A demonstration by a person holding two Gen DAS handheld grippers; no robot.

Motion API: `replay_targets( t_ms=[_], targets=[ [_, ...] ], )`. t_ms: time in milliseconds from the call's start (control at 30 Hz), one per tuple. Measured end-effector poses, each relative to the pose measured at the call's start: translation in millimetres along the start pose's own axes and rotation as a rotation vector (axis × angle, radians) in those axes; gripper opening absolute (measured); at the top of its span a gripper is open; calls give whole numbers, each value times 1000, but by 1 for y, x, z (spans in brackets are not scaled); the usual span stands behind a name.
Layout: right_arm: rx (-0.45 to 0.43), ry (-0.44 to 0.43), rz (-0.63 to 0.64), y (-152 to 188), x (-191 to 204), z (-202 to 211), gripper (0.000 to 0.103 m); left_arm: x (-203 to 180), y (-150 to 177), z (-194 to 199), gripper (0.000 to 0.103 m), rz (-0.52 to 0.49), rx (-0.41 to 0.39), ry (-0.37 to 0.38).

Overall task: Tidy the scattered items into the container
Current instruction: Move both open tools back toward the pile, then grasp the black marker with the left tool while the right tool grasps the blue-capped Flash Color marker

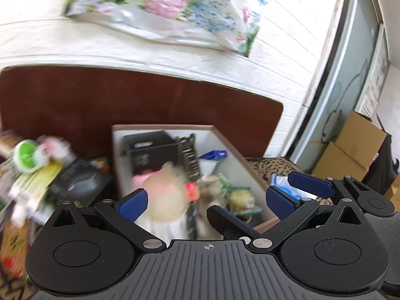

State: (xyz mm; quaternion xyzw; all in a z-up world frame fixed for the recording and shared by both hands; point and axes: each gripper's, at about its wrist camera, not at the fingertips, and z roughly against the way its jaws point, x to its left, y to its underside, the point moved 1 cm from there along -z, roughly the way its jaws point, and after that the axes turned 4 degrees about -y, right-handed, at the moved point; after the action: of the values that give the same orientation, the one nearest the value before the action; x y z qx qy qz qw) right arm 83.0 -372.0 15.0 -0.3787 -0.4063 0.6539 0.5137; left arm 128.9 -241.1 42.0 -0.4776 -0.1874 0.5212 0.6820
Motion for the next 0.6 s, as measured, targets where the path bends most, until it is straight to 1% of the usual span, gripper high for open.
replay_targets(
  t_ms=[67,233,333,500,600],
  targets=[
    [5,-19,3,9,18,8,103,9,15,17,103,7,-13,-21],
    [35,-98,-9,37,66,22,103,40,55,59,103,11,-9,-51],
    [57,-136,-5,53,96,23,103,61,80,80,103,40,-7,-73],
    [101,-192,-11,79,142,14,103,103,117,96,103,115,23,-79],
    [132,-215,17,89,165,4,103,130,134,98,103,155,51,-92]
  ],
)
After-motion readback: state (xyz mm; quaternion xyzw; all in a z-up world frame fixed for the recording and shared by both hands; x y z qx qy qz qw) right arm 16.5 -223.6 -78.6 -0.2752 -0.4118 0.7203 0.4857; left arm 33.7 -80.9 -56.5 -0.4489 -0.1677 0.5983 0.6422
